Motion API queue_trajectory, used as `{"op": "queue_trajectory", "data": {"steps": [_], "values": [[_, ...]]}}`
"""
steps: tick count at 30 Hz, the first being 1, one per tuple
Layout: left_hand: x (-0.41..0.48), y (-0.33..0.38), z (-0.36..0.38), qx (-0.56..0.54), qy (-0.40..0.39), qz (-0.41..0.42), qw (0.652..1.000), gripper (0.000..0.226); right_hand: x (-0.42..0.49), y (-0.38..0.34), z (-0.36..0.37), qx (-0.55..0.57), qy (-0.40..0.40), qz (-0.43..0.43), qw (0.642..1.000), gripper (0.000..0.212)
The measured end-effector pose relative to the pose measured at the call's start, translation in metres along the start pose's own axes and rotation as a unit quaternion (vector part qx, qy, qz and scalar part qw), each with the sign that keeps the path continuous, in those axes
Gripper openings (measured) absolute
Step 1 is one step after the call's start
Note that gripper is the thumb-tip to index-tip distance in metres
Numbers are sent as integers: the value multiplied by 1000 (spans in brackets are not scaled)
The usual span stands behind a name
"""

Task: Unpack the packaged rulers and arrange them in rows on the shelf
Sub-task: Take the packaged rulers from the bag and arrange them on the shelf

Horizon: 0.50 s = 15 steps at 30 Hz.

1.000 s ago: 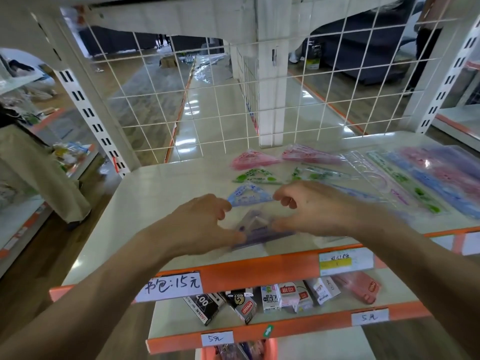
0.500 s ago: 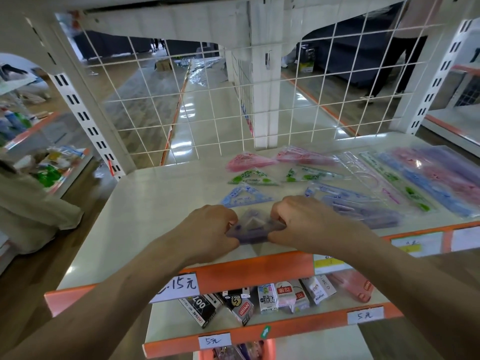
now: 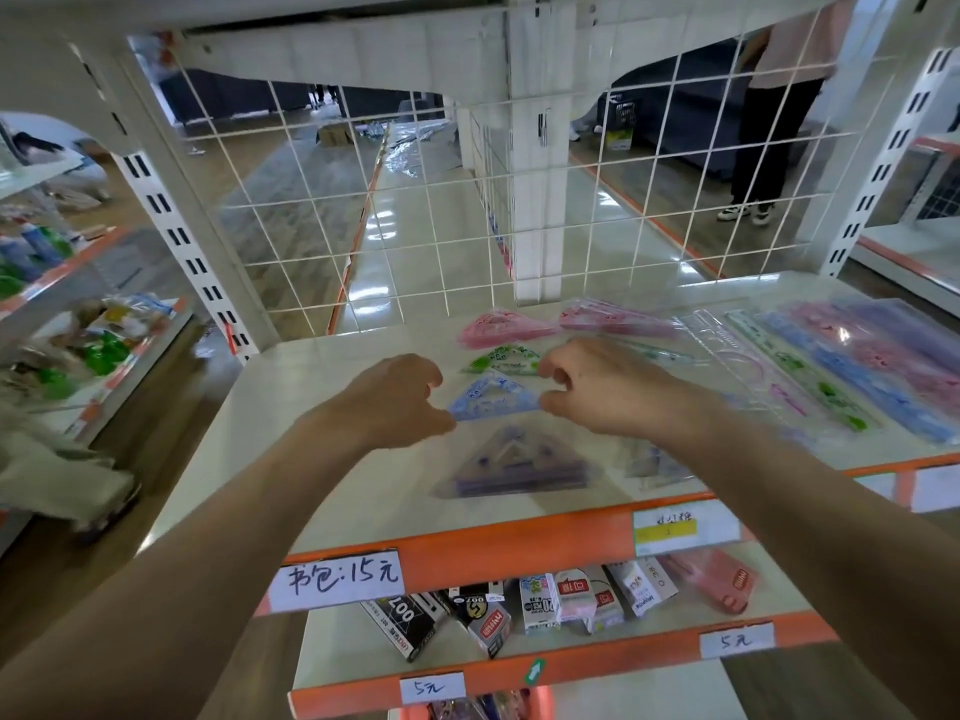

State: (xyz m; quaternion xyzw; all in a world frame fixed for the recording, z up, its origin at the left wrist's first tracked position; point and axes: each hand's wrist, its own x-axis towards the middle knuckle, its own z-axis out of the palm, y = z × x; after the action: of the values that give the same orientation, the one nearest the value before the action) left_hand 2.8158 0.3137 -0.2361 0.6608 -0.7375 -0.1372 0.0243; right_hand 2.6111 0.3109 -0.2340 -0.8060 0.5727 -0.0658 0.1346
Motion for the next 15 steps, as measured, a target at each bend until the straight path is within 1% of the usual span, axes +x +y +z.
{"op": "queue_trajectory", "data": {"steps": [2,4,6,8,15], "values": [[10,2,8,15,-13,8,1000,50,11,-3,11,-10,-9,0,1000,19],[14,6,15,25,-7,21,999,38,16,-6,19,-22,-16,4,1000,16],[17,8,19,20,4,29,999,31,16,-8,22,-40,-10,9,999,9],[17,11,20,18,10,37,999,30,15,-6,23,-50,-4,12,999,17],[24,16,23,15,9,62,998,26,12,4,23,-47,1,20,999,14]]}}
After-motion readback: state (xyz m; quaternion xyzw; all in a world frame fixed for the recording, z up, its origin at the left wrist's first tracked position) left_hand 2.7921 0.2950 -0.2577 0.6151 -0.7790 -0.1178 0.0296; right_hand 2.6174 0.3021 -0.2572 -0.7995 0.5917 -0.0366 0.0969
